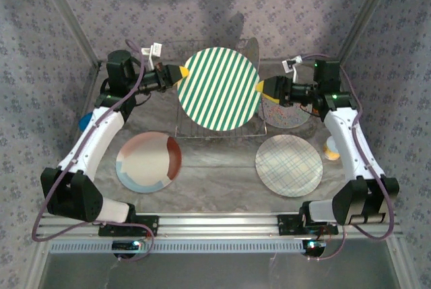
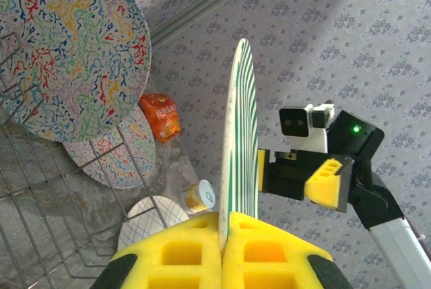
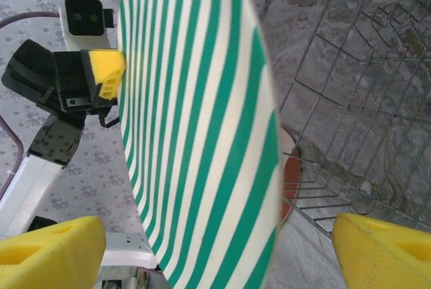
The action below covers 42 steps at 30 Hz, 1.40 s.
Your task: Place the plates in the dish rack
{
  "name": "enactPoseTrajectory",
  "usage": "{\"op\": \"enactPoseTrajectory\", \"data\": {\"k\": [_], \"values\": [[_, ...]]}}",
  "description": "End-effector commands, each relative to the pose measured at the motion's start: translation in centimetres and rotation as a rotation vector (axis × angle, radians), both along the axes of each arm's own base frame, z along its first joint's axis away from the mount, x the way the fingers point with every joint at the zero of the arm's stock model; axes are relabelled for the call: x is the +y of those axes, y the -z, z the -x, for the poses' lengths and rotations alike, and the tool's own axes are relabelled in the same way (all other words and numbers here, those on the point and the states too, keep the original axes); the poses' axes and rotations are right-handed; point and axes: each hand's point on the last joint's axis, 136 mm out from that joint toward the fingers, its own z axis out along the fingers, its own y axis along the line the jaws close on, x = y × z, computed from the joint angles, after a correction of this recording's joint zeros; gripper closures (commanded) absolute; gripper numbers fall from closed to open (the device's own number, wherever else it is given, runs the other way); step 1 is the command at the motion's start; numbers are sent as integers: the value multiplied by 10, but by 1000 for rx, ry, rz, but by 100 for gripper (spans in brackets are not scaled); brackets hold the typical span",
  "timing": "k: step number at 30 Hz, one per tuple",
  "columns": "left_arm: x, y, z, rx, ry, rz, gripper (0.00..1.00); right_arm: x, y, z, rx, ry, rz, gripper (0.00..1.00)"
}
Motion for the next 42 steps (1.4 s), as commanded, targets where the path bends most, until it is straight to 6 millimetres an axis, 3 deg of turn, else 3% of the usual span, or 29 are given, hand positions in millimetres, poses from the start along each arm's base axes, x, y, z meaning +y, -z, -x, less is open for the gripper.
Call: {"op": "enactPoseTrajectory", "data": {"k": [1,5,8,15,21,28,31,33,35,38,39,42], "values": [[0,-37,8,-115,32,35,100,8,3,-3,-7,-31,-10,12],[1,-36,8,-114,28,42,100,20,5,-6,0,-58,-17,16],[1,-34,8,-113,28,42,100,28,4,-7,-10,-69,-23,25],[0,-30,6,-99,28,45,100,37,1,-8,-17,-75,-37,59],[0,-26,6,-90,26,42,100,38,-2,-9,-30,-62,-58,98],[1,-20,7,-74,16,18,99,35,-7,-8,-47,-38,-54,100],[2,-17,7,-64,16,9,74,31,-9,-9,-50,-16,-48,100],[2,-16,8,-55,20,7,51,27,-10,-11,-48,5,-41,100],[2,-15,8,-52,19,-1,37,24,-11,-11,-28,29,-46,100],[6,-17,10,-62,2,-29,5,18,-13,-12,-30,65,-37,100],[9,-18,11,-64,-9,-42,1,16,-13,-13,-29,82,-28,100],[23,-23,10,-69,-51,-77,1,8,-17,-16,-27,120,-18,100]]}}
